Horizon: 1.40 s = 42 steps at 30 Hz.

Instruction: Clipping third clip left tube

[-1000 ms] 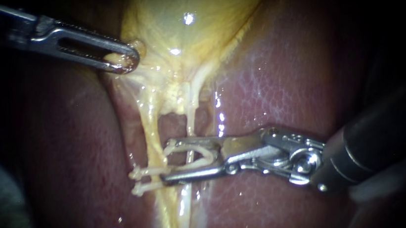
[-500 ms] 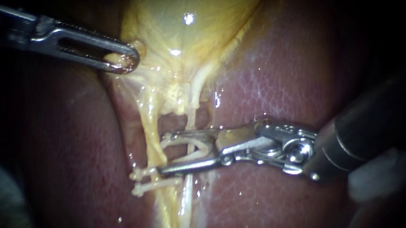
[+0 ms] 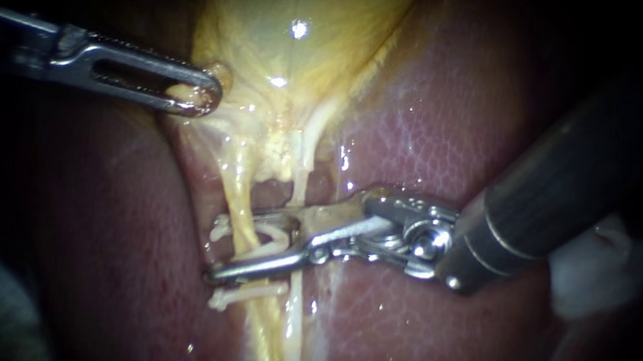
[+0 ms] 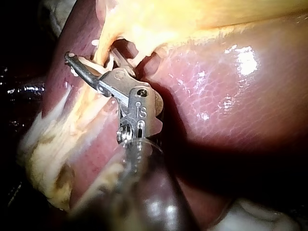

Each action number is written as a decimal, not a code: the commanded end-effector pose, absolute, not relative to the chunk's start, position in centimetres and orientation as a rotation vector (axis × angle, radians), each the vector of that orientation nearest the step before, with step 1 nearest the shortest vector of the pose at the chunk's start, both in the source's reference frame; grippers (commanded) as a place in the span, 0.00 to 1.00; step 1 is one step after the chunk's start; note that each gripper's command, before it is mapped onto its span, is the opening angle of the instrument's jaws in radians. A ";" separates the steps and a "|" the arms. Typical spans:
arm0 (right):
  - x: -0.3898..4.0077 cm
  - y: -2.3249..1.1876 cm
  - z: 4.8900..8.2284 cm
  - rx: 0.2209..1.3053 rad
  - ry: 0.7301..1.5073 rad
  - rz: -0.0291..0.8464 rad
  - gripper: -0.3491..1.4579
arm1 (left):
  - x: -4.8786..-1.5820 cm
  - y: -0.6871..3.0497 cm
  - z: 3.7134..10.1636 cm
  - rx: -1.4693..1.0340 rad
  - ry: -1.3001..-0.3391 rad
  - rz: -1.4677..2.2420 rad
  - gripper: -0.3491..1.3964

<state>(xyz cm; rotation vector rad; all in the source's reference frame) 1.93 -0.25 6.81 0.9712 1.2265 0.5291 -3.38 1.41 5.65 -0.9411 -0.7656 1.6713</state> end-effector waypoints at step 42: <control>1.86 0.10 5.95 1.006 1.305 0.591 0.05 | -3.40 1.42 5.68 -0.941 -0.764 1.671 0.00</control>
